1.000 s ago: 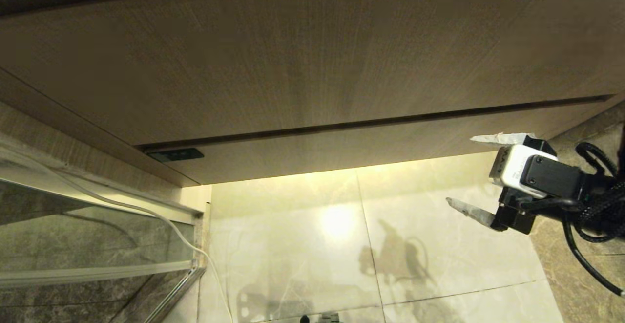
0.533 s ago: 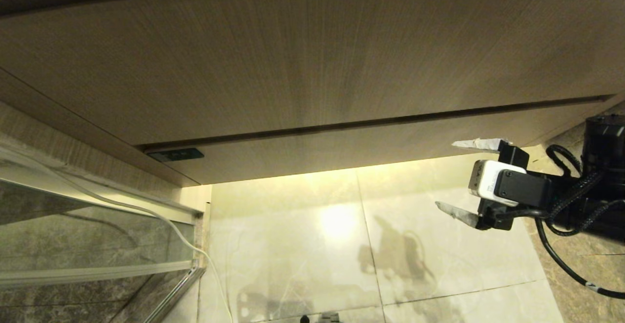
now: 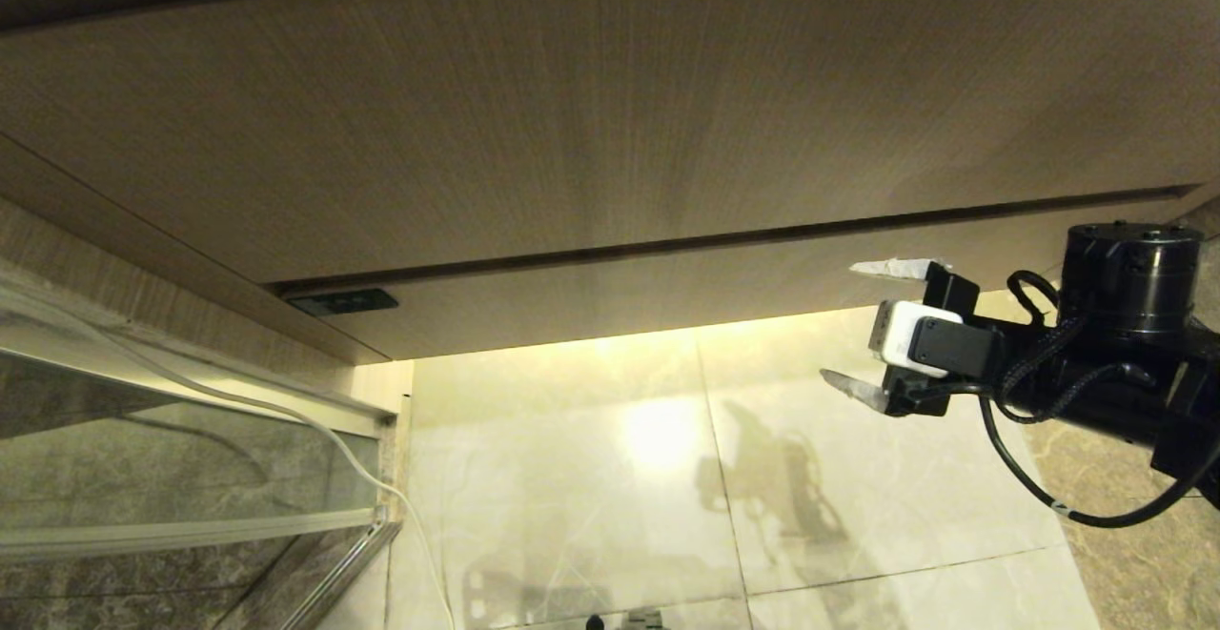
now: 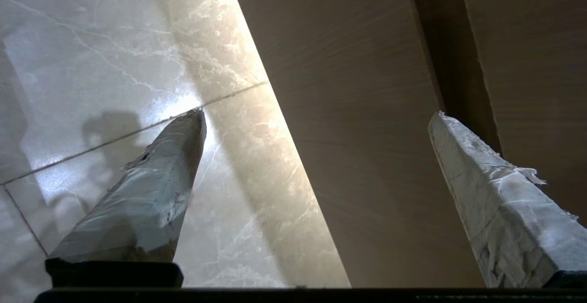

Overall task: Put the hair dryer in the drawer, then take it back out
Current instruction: Pull open the drawer

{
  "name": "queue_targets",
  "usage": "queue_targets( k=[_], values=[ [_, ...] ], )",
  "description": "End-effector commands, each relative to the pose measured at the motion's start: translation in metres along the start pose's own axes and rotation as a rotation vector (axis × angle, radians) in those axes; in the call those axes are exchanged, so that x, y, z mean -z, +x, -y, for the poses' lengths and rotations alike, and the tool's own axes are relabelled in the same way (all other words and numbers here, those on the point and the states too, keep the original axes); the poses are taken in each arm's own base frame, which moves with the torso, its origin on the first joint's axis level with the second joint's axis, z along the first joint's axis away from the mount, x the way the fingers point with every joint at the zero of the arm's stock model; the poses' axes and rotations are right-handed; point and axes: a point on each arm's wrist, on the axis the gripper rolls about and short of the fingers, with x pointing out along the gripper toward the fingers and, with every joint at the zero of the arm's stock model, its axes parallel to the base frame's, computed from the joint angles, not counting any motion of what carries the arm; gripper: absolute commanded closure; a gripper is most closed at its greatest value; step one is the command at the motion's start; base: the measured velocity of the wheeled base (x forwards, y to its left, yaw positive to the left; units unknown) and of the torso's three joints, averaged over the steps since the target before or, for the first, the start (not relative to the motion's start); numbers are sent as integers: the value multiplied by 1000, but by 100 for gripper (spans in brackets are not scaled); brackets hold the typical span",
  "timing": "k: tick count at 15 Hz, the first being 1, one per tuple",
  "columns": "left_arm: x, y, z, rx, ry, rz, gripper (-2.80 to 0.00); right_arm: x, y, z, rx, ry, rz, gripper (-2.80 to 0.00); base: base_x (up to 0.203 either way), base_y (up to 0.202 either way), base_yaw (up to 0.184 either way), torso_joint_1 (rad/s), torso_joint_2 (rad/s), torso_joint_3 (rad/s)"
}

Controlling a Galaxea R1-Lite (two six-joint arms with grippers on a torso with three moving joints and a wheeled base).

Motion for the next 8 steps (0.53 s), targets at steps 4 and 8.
queue_targets(
  k=[4,8],
  values=[
    [0,0,0,0,0,0,0,9,26,7,24,-13,24,-280,0,0,0,0,0,0],
    [0,0,0,0,0,0,0,14,39,13,44,-16,29,-280,0,0,0,0,0,0]
  ],
)
